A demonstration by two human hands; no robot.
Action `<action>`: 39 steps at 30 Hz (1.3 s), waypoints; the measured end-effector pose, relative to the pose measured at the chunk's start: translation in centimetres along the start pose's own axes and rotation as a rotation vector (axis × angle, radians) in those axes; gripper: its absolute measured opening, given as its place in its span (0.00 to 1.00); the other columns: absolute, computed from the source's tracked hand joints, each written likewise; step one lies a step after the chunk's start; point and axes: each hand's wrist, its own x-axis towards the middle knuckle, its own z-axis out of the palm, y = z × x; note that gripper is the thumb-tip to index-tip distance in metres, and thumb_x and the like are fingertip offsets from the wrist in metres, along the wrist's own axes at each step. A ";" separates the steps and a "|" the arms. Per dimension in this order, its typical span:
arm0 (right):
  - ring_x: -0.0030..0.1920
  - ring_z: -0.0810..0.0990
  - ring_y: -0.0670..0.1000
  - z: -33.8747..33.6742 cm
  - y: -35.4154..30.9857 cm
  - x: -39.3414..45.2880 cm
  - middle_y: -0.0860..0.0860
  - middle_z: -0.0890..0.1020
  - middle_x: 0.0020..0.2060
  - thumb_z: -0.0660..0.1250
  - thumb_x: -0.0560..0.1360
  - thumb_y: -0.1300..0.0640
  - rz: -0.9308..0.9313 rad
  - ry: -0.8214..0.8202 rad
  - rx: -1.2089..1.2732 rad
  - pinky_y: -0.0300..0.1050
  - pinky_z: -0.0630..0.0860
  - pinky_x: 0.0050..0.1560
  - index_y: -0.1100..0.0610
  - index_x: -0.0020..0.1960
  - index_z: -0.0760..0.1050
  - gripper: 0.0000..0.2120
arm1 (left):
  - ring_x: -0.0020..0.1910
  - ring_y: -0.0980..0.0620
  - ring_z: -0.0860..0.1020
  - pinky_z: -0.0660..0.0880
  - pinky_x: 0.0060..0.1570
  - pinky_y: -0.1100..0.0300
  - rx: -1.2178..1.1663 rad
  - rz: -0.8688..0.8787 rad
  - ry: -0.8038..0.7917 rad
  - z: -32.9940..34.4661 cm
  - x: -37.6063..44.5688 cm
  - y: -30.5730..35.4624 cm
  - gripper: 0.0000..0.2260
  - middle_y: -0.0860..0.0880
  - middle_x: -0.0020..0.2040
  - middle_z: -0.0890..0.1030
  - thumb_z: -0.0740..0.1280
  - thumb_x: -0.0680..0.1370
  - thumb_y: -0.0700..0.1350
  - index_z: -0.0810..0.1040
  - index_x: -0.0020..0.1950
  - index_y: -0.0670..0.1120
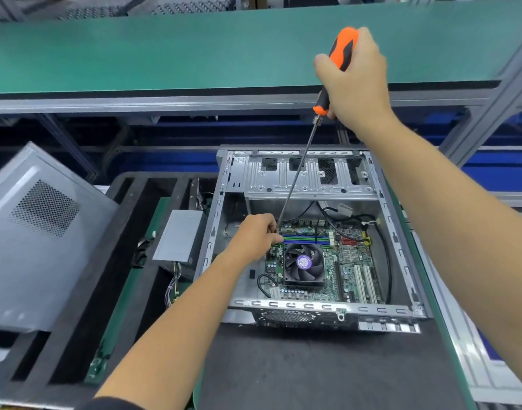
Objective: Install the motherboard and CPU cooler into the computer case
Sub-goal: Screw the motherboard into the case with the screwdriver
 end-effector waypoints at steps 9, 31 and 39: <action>0.30 0.70 0.52 0.6 -0.9 -0.2 0.49 0.65 0.34 0.64 0.76 0.55 0.010 -0.034 -0.108 0.44 0.74 0.21 0.57 0.46 0.60 0.12 | 0.33 0.51 0.70 0.71 0.36 0.57 0.023 0.026 -0.016 0.0 0.0 -0.1 0.09 0.47 0.36 0.76 0.72 0.73 0.40 0.73 0.40 0.41; 0.20 0.75 0.50 1.1 -2.0 -2.2 0.61 0.78 0.31 0.65 0.76 0.56 0.005 -0.328 -0.006 0.39 0.68 0.21 0.57 0.46 0.62 0.11 | 0.39 0.55 0.77 0.70 0.37 0.66 0.106 0.056 -0.125 -0.2 -0.8 -0.1 0.10 0.53 0.38 0.78 0.75 0.70 0.38 0.75 0.39 0.48; 0.25 0.79 0.58 2.1 -1.9 -3.7 0.58 0.82 0.31 0.67 0.76 0.54 0.016 -0.617 0.073 0.42 0.71 0.23 0.60 0.48 0.65 0.13 | 0.36 0.53 0.78 0.76 0.39 0.61 0.195 -0.030 -0.345 -0.4 -1.2 -0.4 0.09 0.48 0.36 0.80 0.76 0.66 0.34 0.79 0.36 0.46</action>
